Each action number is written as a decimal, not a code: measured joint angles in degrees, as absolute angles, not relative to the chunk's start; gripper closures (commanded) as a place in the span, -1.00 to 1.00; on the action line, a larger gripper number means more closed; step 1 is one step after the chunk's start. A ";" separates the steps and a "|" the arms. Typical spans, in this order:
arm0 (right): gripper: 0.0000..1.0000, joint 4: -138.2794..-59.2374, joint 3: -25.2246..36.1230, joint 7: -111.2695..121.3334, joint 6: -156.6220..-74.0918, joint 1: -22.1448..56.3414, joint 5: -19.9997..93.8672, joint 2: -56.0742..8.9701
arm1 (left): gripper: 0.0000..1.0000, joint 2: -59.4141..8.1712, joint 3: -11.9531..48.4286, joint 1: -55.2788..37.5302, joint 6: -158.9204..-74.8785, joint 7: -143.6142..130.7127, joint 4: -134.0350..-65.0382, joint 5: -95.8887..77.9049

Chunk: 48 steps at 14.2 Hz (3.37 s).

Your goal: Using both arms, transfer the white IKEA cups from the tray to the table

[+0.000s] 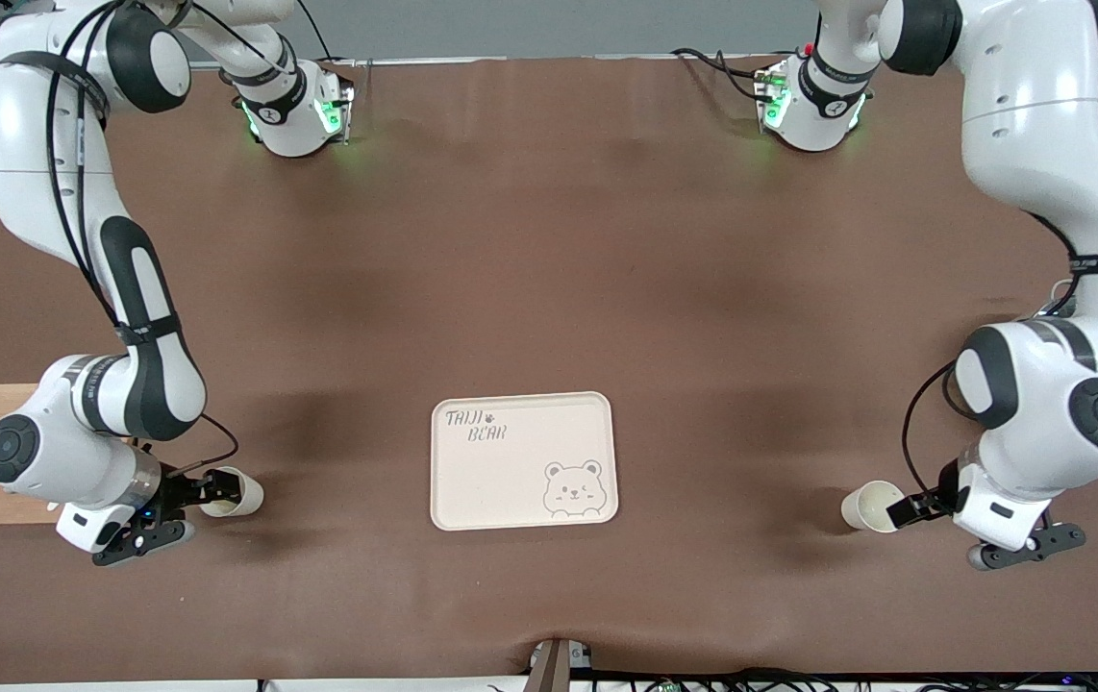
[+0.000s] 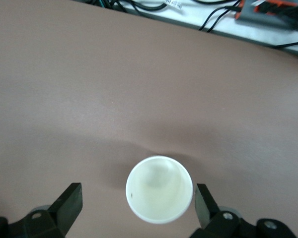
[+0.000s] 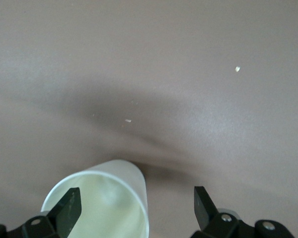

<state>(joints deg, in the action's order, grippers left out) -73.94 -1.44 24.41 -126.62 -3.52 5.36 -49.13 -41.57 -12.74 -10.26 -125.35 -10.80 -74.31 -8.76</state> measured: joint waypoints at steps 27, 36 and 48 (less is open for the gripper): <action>-1.00 -83.45 -0.95 2.16 -81.05 -5.25 0.83 -3.10 | -1.00 -6.09 -12.21 -12.36 -87.64 -5.10 -80.18 -6.35; -1.00 -83.77 -0.94 1.87 -81.83 -5.25 0.82 -2.91 | -1.00 -2.31 -11.79 -12.34 -88.22 -5.10 -84.19 -5.07; -1.00 -83.78 -1.06 1.84 -82.65 -5.25 0.82 -2.90 | -1.00 -2.31 -11.62 -12.24 -88.24 -5.10 -83.59 -1.10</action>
